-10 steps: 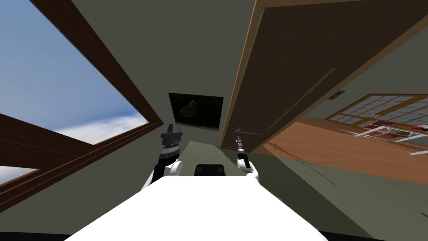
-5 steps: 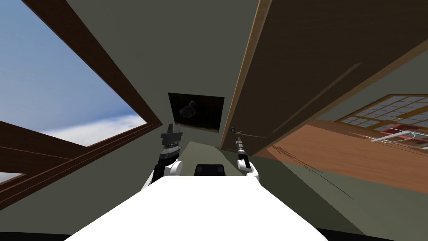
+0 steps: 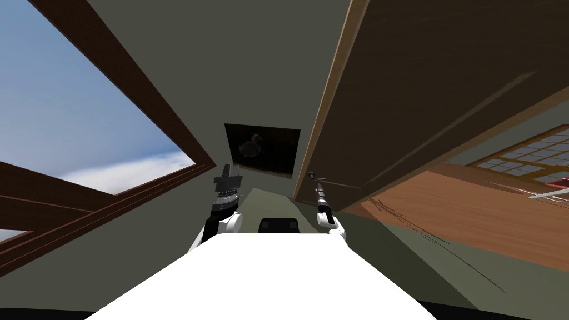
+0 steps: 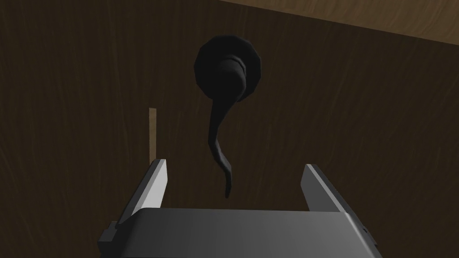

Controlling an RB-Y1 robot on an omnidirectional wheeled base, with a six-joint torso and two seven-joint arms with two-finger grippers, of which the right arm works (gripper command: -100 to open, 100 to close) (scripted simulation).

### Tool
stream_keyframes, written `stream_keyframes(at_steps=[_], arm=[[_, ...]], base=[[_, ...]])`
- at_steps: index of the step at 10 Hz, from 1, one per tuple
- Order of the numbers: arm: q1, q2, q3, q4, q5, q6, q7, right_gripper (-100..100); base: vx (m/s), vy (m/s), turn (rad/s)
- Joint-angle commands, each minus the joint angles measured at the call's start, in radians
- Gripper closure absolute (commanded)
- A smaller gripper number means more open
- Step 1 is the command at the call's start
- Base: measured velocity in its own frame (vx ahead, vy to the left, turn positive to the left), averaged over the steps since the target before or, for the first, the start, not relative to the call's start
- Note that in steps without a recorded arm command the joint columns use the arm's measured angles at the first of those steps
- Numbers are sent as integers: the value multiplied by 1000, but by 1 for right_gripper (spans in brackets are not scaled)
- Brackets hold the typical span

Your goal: Pull the door open

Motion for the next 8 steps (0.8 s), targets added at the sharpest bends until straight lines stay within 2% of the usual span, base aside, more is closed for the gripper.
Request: stream_keyframes(at_steps=[1, 2, 4, 6, 7, 8], arm=[[-9, -11, -21, 33, -10, -14, -3, -100], [-12, -22, -45, 54, -21, -20, -6, -100], [-16, -35, -70, 76, -32, -27, -9, -100], [-23, -56, -113, 114, -52, -38, -15, -100], [-27, -56, -100, 112, -47, -37, -18, -100], [-27, -56, -100, 112, -47, -37, -18, 100]], base=[[111, 0, 255], [132, 2, 273], [129, -34, 157], [134, -48, 289], [70, -29, 58], [-10, 2, -52]])
